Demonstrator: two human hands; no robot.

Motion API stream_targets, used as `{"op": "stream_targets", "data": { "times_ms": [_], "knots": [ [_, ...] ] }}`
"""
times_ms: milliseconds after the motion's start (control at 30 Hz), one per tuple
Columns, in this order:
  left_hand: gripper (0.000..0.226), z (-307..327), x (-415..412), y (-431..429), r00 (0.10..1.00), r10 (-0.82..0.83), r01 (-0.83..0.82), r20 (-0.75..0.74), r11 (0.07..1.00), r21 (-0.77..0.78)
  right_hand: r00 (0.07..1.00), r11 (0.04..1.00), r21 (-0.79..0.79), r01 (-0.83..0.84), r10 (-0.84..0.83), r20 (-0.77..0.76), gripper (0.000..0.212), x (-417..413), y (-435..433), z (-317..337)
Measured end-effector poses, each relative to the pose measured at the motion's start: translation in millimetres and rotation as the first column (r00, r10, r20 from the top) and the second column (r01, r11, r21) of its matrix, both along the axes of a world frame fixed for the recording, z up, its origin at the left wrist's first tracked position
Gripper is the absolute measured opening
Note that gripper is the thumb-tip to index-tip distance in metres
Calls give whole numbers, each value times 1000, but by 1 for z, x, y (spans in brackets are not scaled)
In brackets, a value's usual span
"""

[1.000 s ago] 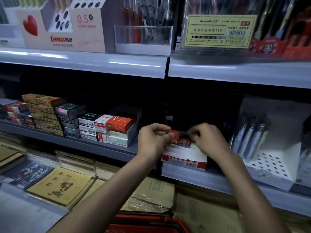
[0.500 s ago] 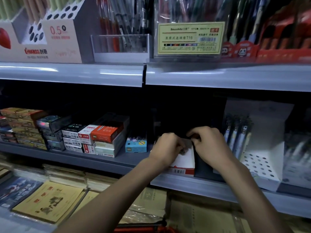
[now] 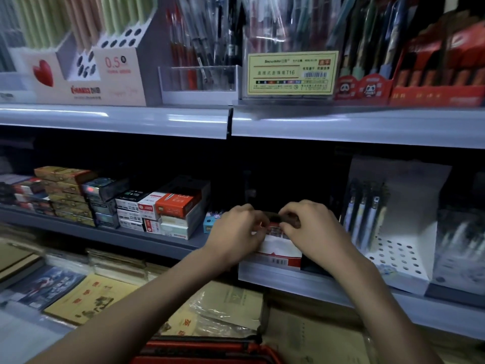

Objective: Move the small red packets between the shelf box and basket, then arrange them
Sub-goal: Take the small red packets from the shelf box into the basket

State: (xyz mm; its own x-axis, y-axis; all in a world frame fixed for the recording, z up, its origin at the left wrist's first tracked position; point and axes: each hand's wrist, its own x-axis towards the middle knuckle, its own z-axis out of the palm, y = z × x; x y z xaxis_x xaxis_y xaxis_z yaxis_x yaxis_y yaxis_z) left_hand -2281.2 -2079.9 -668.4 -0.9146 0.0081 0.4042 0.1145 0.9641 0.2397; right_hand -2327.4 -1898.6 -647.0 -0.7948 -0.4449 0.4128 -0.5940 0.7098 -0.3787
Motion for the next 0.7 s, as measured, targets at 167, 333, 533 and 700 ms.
{"op": "stream_targets", "data": {
  "times_ms": [167, 333, 533, 700],
  "knots": [
    [40, 5, 61, -32, 998, 49, -50, -34, 998, -46, 994, 994, -29, -105, 104, -38, 28, 38, -20, -2],
    [55, -21, 138, -74, 994, 110, -112, -24, 988, -108, 968, 969, 0, -249, 249, -38, 43, 94, -39, -33],
    [60, -87, 212, -115, 982, 154, -137, 108, 979, -151, 924, 907, 195, -373, 382, -9, 50, 134, -74, -80],
    [64, -138, 247, -136, 961, 173, -144, 215, 979, -143, 875, 816, 321, -481, 470, 117, 52, 159, -91, -123]
  ]
}}
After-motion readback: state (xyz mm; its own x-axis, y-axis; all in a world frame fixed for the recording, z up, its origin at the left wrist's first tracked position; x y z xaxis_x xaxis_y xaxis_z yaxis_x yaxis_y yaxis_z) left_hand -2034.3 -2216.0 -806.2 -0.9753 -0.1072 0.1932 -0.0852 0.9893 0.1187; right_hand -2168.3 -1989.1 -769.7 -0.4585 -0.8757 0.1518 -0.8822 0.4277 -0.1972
